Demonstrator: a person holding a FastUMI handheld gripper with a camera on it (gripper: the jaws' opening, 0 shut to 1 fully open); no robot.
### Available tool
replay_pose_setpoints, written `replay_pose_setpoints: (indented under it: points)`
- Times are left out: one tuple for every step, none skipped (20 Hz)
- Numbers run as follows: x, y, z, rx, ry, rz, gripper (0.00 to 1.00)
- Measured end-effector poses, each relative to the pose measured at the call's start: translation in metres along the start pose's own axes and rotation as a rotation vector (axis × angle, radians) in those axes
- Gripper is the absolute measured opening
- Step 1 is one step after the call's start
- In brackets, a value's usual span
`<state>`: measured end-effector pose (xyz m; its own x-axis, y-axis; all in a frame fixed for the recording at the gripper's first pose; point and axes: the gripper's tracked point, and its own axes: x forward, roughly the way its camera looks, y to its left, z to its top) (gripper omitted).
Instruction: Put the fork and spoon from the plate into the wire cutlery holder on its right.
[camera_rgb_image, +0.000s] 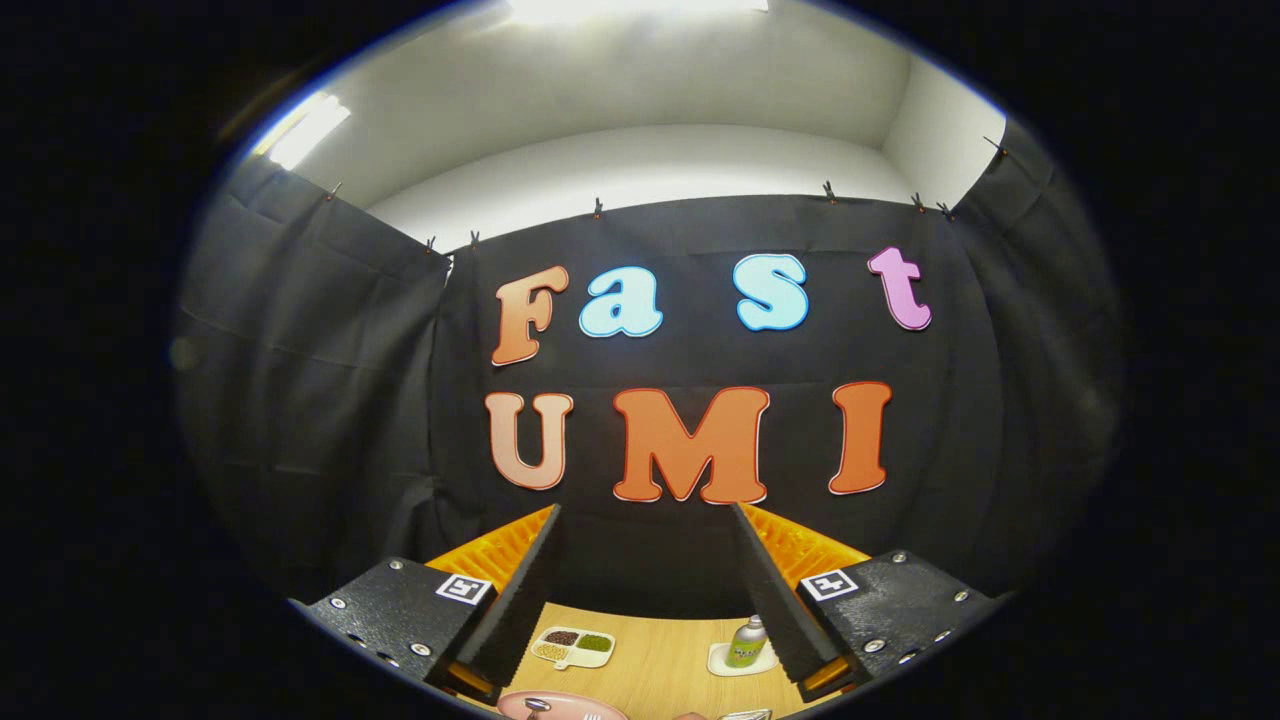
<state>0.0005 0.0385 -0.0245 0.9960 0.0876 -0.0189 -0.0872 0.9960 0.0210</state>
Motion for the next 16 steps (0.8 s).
replay_pose_setpoints:
  points:
    - [0.001,0.003,-0.004,0.000,0.005,0.005,0.96]
    - [0.001,0.005,-0.010,-0.005,0.015,0.006,0.96]
    - [0.000,0.006,-0.017,-0.012,0.024,0.005,0.96]
    - [0.000,0.007,-0.023,-0.021,0.035,0.003,0.96]
    - [0.000,0.010,-0.029,-0.025,0.047,0.003,0.96]
    - [0.000,0.012,-0.037,-0.027,0.064,0.002,0.96]
    - [-0.001,0.015,-0.047,-0.023,0.084,0.004,0.96]
    - [0.000,0.017,-0.058,-0.020,0.109,0.003,0.96]
    - [0.000,0.019,-0.070,-0.018,0.138,0.002,0.96]
    - [-0.001,0.021,-0.082,-0.019,0.172,0.005,0.96]
    - [-0.003,0.026,-0.096,-0.021,0.209,0.013,0.97]
    - [-0.003,0.030,-0.110,-0.023,0.247,0.022,0.97]
    - [-0.005,0.034,-0.124,-0.025,0.284,0.026,0.97]
    - [-0.006,0.037,-0.135,-0.025,0.313,0.030,0.97]
    - [-0.004,0.040,-0.146,-0.024,0.339,0.032,0.97]
    - [-0.006,0.043,-0.158,-0.024,0.370,0.036,0.97]
